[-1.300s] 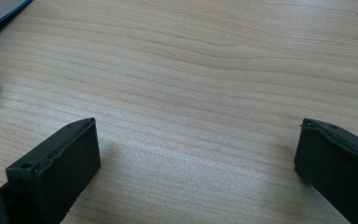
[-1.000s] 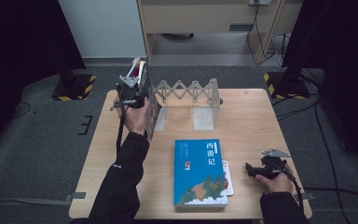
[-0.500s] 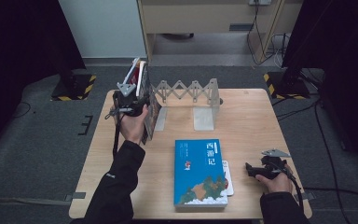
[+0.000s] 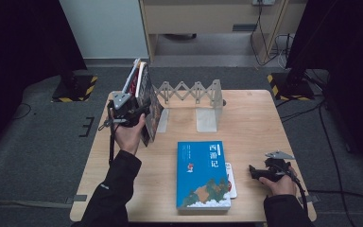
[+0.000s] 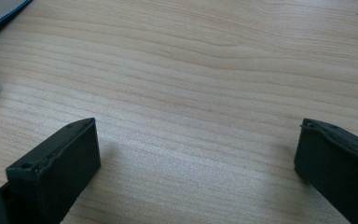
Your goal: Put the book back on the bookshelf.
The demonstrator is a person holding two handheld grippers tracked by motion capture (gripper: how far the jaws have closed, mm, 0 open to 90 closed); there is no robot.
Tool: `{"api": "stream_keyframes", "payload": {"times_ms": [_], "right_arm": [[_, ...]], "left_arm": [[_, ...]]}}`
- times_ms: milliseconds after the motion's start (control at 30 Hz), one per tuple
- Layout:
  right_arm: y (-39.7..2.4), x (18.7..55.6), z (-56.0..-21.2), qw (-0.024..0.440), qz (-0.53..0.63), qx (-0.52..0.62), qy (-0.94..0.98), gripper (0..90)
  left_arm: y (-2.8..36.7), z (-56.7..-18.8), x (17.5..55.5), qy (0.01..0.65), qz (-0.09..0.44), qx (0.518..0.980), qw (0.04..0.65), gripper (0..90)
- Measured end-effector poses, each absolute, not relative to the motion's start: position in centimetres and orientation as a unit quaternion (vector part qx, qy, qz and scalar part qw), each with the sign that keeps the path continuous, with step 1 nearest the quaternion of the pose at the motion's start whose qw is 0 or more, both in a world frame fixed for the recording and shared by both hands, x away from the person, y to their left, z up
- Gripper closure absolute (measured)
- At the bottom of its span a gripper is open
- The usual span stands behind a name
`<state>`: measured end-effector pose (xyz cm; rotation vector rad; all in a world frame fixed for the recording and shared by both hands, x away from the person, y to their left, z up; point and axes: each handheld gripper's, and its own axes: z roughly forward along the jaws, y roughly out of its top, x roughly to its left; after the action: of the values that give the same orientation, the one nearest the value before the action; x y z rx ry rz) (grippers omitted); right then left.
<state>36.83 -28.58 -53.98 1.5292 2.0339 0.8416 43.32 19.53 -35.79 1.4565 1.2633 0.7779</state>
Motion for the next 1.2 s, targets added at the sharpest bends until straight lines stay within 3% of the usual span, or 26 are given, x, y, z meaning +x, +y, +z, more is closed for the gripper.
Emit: {"api": "stream_keyframes", "payload": {"times_ms": [733, 1200], "right_arm": [[-28.6, 36.8, -54.0, 0.229, 0.306, 0.555, 0.739, 0.3], [-28.6, 36.8, -53.9, 0.225, 0.308, 0.557, 0.738, 0.6]], "left_arm": [[21.8, -37.4, 39.7, 0.489, 0.286, 0.624, 0.538, 39.4], [22.7, -41.4, 38.0, 0.501, 0.240, 0.648, 0.521, 38.3]]}}
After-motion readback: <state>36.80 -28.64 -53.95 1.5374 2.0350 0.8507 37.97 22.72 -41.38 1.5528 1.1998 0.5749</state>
